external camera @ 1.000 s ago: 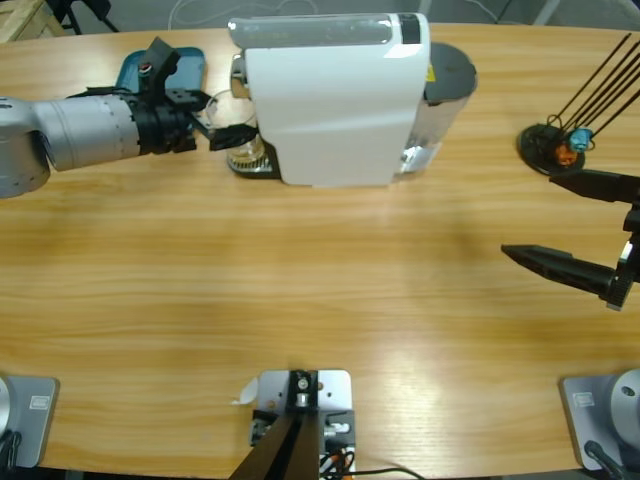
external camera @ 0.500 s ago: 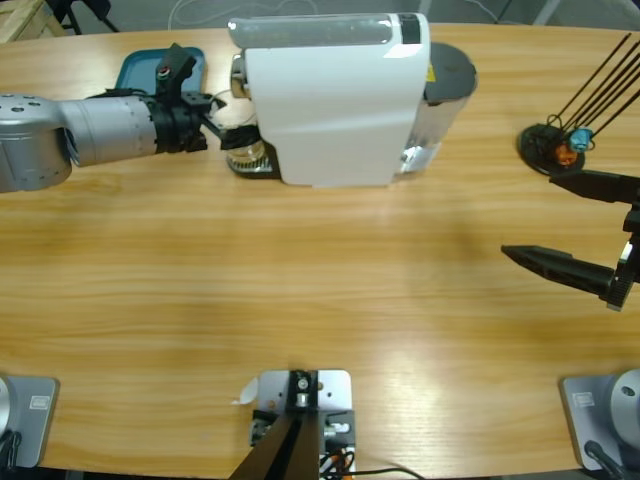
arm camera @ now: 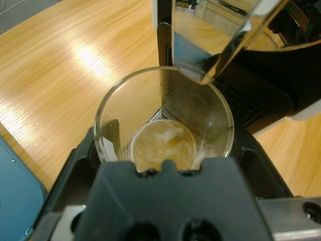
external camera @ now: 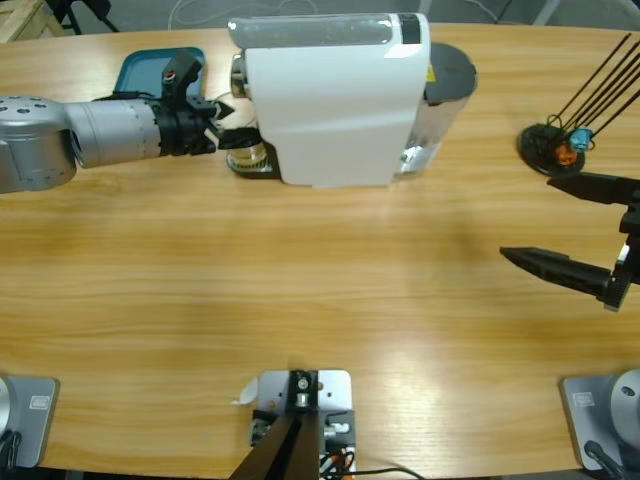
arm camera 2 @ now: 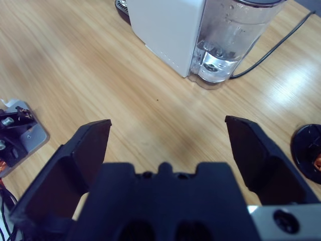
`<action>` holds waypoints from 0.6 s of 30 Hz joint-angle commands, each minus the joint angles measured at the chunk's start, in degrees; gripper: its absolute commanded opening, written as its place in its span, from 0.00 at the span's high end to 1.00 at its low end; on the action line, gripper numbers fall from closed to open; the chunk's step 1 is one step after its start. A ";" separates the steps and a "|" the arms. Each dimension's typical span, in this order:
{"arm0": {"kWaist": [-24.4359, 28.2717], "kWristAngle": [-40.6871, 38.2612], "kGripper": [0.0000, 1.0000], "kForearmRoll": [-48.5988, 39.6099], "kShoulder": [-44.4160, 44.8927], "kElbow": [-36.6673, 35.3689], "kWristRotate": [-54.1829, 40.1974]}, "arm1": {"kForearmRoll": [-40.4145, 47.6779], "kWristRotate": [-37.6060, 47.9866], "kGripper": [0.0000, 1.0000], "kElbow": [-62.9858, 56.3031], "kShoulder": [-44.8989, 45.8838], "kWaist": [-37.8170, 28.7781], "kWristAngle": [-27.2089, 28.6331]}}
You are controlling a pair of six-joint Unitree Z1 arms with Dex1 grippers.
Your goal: Pour coffee
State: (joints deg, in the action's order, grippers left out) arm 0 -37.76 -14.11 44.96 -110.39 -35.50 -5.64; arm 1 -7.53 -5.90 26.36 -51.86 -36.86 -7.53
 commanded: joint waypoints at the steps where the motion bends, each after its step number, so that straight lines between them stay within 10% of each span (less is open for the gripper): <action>1: 2.01 2.37 0.45 0.48 -0.05 4.49 -0.70 | -0.73 -0.78 0.00 -0.44 -1.55 -0.41 -0.57; 18: 21.01 1.37 0.45 1.94 5.97 7.86 5.17 | -0.75 -0.78 0.00 -0.44 -0.79 -0.41 -0.73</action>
State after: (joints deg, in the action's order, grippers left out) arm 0 -22.88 -12.39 45.54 -104.56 -27.14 -3.48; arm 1 -7.54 -5.90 26.37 -52.11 -36.86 -7.58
